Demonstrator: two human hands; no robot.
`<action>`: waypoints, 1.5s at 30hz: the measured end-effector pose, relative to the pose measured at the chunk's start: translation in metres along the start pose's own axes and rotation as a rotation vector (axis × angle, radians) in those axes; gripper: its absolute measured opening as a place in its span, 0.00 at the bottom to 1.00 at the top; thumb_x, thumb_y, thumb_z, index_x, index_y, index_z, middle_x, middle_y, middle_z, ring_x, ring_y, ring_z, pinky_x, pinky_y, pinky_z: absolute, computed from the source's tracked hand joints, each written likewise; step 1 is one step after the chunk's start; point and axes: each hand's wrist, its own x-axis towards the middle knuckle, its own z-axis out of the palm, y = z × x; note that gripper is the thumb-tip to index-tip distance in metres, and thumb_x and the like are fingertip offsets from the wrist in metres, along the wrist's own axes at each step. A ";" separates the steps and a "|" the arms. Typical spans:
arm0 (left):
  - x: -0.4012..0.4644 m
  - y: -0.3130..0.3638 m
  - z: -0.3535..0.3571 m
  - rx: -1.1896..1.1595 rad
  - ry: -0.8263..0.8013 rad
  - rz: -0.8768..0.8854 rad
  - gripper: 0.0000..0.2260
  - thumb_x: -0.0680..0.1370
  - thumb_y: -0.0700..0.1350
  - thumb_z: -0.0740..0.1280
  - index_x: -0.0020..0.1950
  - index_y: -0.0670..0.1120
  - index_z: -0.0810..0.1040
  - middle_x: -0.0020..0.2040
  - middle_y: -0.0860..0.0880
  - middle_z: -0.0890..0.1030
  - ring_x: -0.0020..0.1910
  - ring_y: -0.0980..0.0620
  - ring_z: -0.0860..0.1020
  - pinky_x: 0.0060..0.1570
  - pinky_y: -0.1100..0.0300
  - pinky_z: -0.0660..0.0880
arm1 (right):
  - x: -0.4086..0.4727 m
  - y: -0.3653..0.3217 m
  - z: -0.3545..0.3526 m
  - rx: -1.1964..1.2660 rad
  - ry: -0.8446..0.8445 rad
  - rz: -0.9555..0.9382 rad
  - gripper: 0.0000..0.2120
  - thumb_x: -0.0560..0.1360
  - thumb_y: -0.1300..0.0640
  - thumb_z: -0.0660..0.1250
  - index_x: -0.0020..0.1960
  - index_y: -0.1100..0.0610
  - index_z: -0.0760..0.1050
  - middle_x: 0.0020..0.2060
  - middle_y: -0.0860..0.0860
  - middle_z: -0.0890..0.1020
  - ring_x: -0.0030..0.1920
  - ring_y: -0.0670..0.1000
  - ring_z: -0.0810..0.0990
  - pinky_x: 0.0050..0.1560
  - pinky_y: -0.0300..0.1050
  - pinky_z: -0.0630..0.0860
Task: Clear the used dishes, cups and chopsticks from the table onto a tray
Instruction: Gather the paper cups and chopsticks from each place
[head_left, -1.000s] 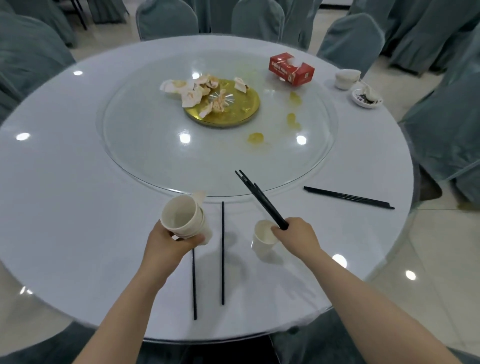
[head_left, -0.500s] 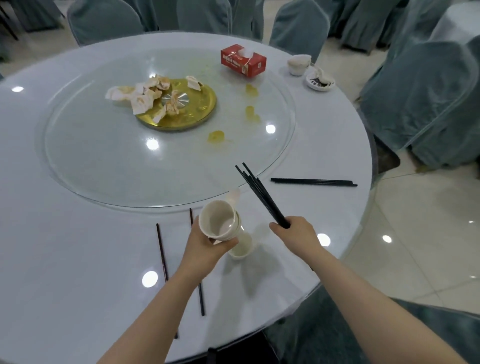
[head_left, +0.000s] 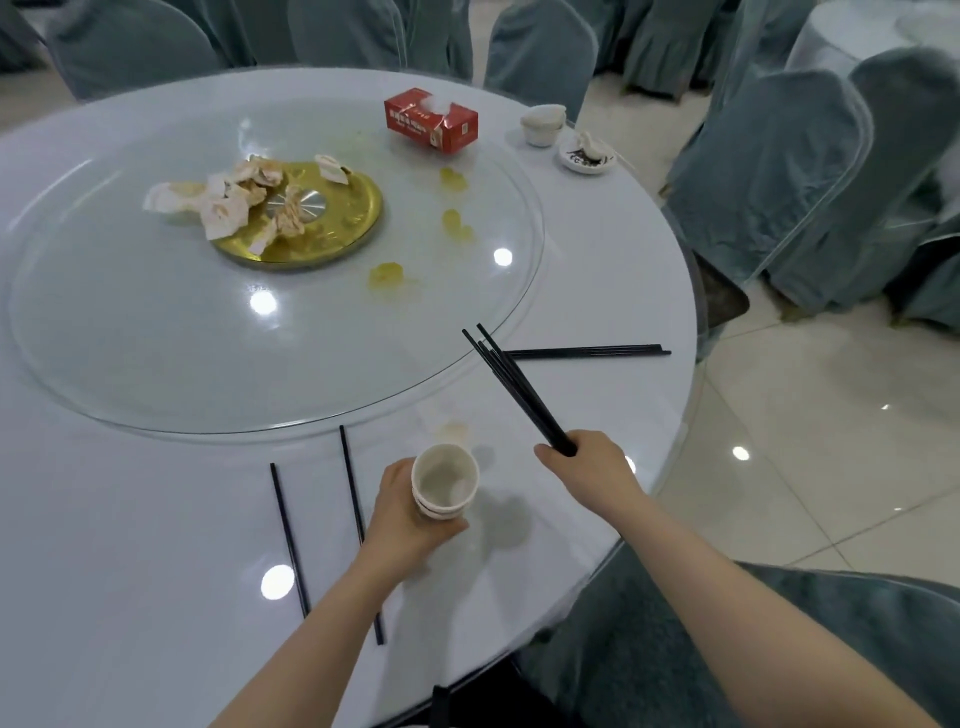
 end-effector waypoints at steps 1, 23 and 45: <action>0.001 0.000 0.002 0.004 -0.012 0.004 0.24 0.63 0.37 0.80 0.55 0.37 0.76 0.54 0.35 0.77 0.57 0.35 0.75 0.57 0.41 0.73 | 0.000 0.000 -0.001 0.005 -0.005 -0.005 0.19 0.72 0.42 0.64 0.30 0.52 0.63 0.21 0.45 0.67 0.21 0.45 0.64 0.23 0.37 0.60; -0.109 0.003 -0.169 -0.240 0.732 0.087 0.14 0.61 0.46 0.76 0.43 0.58 0.79 0.38 0.60 0.83 0.37 0.64 0.79 0.34 0.75 0.72 | -0.020 -0.113 0.124 -0.306 -0.345 -0.262 0.09 0.74 0.51 0.64 0.38 0.53 0.68 0.33 0.49 0.75 0.35 0.52 0.74 0.29 0.42 0.64; -0.206 -0.060 -0.232 -0.294 0.918 -0.026 0.10 0.61 0.51 0.75 0.41 0.61 0.81 0.37 0.61 0.83 0.36 0.65 0.80 0.36 0.74 0.74 | -0.076 -0.162 0.246 -0.479 -0.361 -0.378 0.19 0.72 0.41 0.64 0.47 0.56 0.66 0.39 0.50 0.76 0.37 0.52 0.75 0.32 0.44 0.69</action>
